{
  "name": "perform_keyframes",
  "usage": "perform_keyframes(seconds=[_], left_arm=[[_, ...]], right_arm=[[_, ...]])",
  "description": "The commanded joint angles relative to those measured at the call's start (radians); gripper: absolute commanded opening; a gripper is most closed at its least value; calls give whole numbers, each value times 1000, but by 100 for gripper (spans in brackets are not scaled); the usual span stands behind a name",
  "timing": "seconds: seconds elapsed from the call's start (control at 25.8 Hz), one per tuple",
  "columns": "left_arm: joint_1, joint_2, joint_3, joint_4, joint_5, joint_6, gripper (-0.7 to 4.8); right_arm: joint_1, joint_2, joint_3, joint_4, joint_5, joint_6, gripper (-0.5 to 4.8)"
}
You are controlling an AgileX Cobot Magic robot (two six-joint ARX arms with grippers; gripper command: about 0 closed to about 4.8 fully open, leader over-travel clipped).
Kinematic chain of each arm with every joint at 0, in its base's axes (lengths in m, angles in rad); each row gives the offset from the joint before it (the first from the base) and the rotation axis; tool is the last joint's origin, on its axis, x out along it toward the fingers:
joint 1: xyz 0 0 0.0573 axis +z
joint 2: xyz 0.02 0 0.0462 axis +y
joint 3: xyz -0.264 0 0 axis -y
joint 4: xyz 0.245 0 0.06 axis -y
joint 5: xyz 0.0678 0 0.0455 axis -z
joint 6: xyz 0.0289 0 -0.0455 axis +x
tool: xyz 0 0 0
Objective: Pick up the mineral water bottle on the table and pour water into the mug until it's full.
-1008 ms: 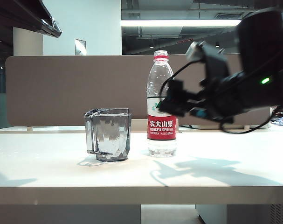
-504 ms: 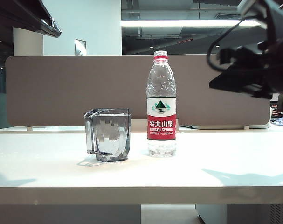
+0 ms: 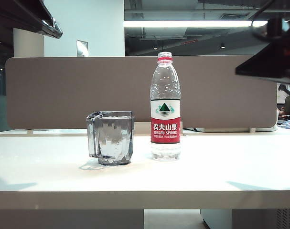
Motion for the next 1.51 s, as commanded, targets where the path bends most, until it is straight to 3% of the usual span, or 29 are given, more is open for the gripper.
perform_keyframes(seconds=[0.04,0.27,0.47,0.78,1.09,1.51], left_arm=[[-1,-2,5,13,0,0,-5],[-1,-2,5,13,0,0,-5],[-1,-2,5,13,0,0,-5],[-1,-2,5,13,0,1,-5],[-1,-2,5,12,0,0,-5],[-1,-2,5,13,0,0,-5]], right_arm=[[-14,-104,-23,-112,16,2,-6],[-92,-272,-42,-323,-13,2,-6],[-285,-504,-42,-657,-150,3,-6],[-376,-707,-45,-992,-148,13,-6],[-375,-818,-45,-997,27,-9,-6],[-377,-818,-45,-993,34,-33,-5]])
